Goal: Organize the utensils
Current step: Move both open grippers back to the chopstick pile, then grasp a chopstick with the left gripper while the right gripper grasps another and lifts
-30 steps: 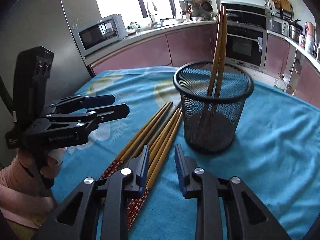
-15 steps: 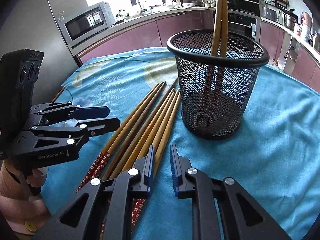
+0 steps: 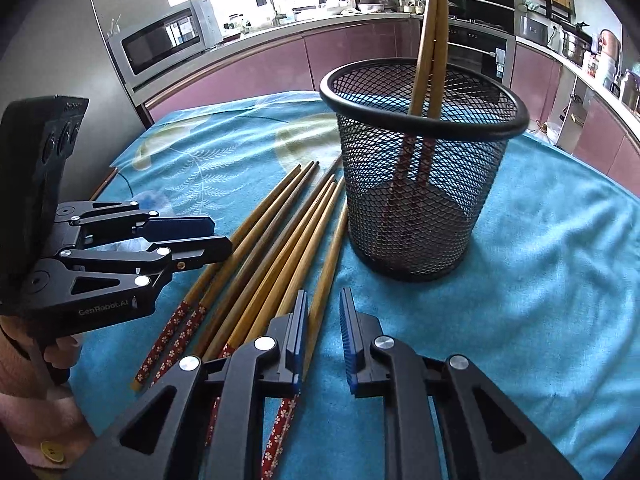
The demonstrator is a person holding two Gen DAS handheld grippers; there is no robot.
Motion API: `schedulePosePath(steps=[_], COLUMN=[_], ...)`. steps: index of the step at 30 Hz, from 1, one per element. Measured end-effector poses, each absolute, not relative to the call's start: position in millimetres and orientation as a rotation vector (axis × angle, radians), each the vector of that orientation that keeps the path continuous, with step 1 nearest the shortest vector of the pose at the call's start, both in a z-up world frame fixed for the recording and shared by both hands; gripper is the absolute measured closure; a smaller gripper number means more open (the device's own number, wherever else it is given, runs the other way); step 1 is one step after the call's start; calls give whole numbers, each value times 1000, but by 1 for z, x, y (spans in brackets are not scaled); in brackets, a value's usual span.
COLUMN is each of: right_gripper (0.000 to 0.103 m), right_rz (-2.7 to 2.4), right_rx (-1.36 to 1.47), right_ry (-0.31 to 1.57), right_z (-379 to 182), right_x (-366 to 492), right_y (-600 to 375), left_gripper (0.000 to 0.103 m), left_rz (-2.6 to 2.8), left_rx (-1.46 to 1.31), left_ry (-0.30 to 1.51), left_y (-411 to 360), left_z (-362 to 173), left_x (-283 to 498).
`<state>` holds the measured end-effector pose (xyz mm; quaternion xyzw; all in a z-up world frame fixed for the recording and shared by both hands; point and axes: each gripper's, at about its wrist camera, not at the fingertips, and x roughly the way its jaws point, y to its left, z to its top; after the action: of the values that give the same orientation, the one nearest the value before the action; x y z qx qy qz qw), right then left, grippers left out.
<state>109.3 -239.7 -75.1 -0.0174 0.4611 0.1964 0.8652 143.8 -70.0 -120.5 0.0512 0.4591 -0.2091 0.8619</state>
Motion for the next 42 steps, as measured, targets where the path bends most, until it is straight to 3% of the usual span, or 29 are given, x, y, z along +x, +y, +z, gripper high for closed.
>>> schedulePosePath(steps=[9,18,26,42], right_gripper=[88,96,97,97], right_rz=[379,409,451,563], right_rx=[-73,15,47,110], right_ry=[955,964,931,739], right_z=[-79,-79,-66,-4], right_x=[120,124,111,79], right_y=[-229,-237,-247,-269], left_gripper=[75,95,96,96], left_rz=[-429,-416,-434,-542], left_rx=[157,111,43,-91], left_ry=[973,986,963,822], left_y=[-83,-81,-70,-39], left_z=[-125,-126,-116,-45], left_x=[160,165,152,114])
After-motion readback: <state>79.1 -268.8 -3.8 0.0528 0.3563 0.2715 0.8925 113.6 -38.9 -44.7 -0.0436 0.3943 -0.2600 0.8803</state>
